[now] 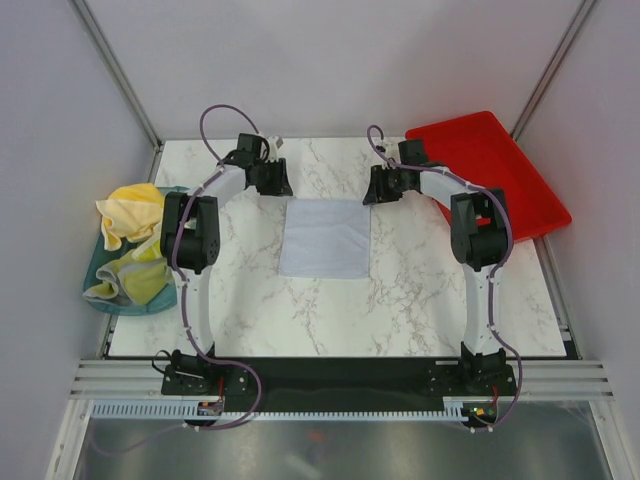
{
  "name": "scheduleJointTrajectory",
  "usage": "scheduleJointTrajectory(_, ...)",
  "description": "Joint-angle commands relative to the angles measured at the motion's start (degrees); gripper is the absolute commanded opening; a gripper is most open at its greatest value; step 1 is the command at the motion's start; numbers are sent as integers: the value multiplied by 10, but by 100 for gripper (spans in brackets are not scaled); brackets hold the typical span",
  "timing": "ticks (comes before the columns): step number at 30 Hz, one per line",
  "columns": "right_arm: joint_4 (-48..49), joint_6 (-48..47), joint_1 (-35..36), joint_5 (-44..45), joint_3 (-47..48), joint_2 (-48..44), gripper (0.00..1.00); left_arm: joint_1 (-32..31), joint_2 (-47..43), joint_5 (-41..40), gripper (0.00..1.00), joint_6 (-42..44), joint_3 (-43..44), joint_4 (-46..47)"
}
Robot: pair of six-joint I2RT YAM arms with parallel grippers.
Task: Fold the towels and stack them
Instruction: Fold the towel
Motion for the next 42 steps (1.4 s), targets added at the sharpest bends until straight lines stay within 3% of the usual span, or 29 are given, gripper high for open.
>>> scheduleJointTrajectory(1,-10,-23,-3,-30,30,16,42,5,18,46,44,34,46,-24)
scheduleJointTrajectory(7,-9,-31,-3,-39,33,23,41,17,65,106,39,47,109,-90)
scheduleJointTrajectory(10,-13,-34,-5,-46,39,27,40,21,65,120,42,66,109,-100)
scheduleJointTrajectory(18,-20,-39,-8,-58,40,30,35,21,74,108,46,95,122,-135)
scheduleJointTrajectory(28,-22,-44,-9,-56,42,30,31,20,85,124,40,100,140,-148)
scheduleJointTrajectory(34,-23,-45,-8,-56,50,36,21,20,90,129,29,108,151,-149)
scheduleJointTrajectory(36,-23,-46,-8,-55,49,37,16,20,89,132,16,110,153,-150)
scheduleJointTrajectory(39,-23,-46,-8,-58,52,38,0,20,89,139,2,112,157,-150)
scheduleJointTrajectory(42,-22,-46,-8,-50,47,23,0,20,74,141,2,108,154,-150)
